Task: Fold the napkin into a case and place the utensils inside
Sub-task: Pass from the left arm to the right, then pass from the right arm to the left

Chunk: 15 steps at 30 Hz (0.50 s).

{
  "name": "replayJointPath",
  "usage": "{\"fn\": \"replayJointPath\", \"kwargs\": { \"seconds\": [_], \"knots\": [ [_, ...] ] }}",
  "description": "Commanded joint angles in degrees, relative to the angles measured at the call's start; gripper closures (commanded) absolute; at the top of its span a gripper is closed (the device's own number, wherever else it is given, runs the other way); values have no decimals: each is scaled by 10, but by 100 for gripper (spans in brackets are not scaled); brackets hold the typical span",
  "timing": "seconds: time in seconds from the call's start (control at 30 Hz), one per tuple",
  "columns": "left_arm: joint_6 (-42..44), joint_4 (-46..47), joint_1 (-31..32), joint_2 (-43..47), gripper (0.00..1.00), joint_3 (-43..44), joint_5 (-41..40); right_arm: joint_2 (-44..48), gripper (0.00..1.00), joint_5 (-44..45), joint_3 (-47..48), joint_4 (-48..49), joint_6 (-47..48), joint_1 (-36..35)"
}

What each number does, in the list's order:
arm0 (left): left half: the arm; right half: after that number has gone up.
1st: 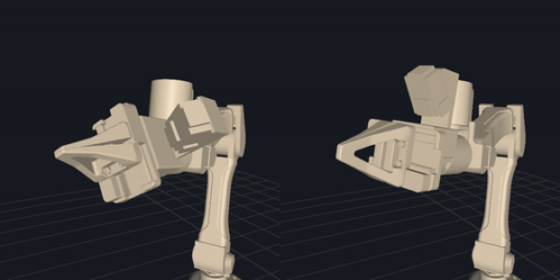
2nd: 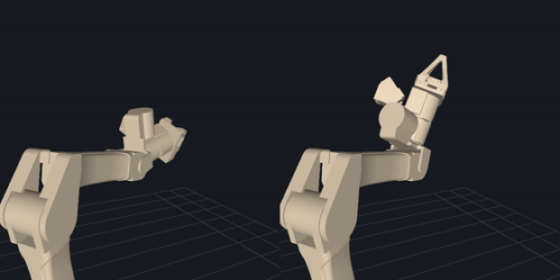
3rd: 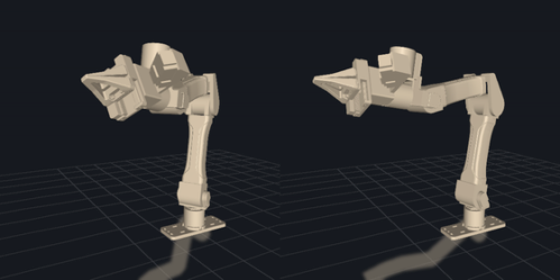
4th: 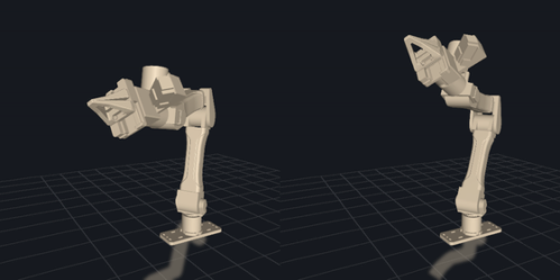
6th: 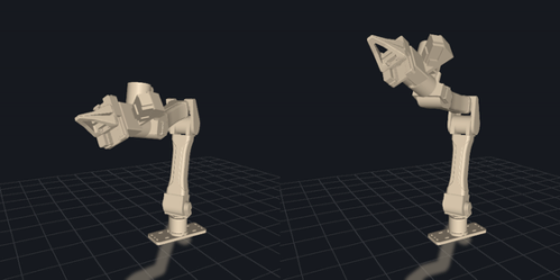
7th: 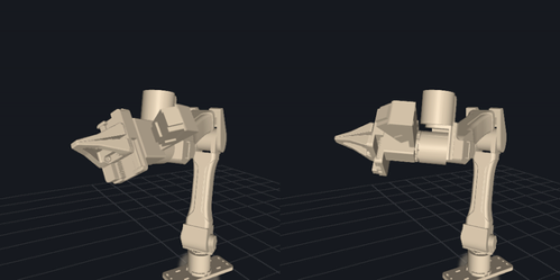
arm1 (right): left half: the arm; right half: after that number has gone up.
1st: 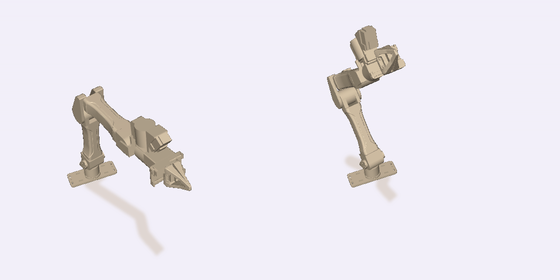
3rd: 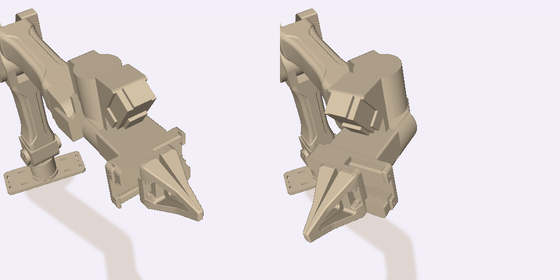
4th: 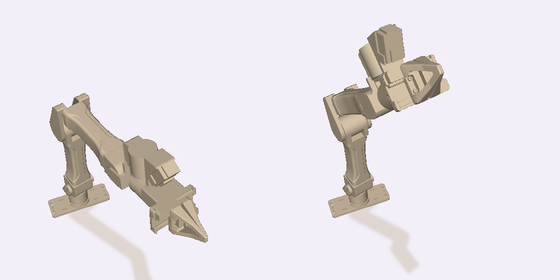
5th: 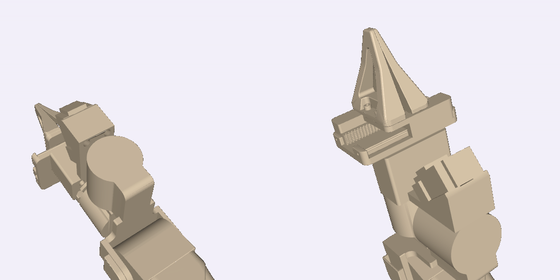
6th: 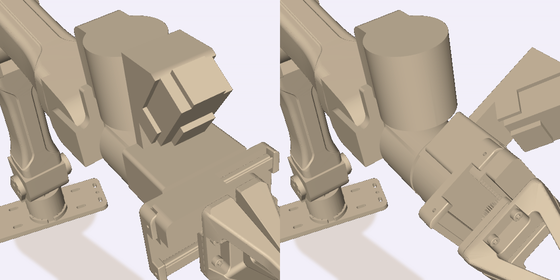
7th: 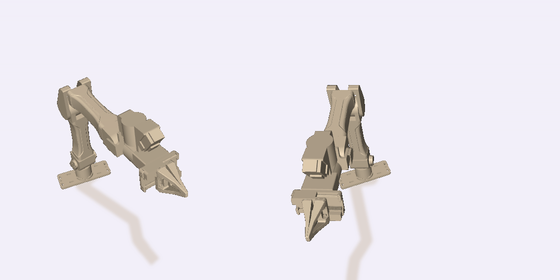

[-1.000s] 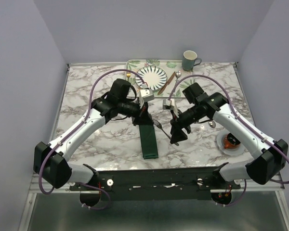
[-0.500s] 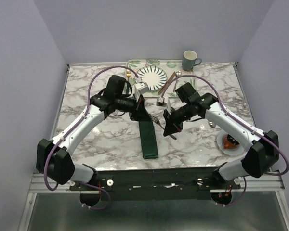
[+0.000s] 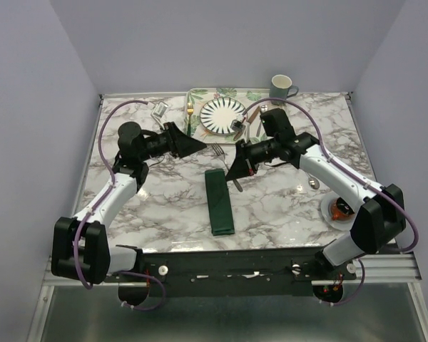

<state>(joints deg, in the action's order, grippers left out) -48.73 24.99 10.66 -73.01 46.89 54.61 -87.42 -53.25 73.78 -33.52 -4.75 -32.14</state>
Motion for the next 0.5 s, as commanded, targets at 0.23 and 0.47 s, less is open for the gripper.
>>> {"fn": "replayJointPath", "kwargs": {
  "seconds": [0.23, 0.47],
  "knots": [
    [-147, 244, 44, -18, 43, -28, -74, -13, 99, -66, -3, 169, -208, 1],
    [-146, 240, 62, -23, 53, -29, -93, -3, 99, -82, -16, 185, -221, 1]
  ]
}}
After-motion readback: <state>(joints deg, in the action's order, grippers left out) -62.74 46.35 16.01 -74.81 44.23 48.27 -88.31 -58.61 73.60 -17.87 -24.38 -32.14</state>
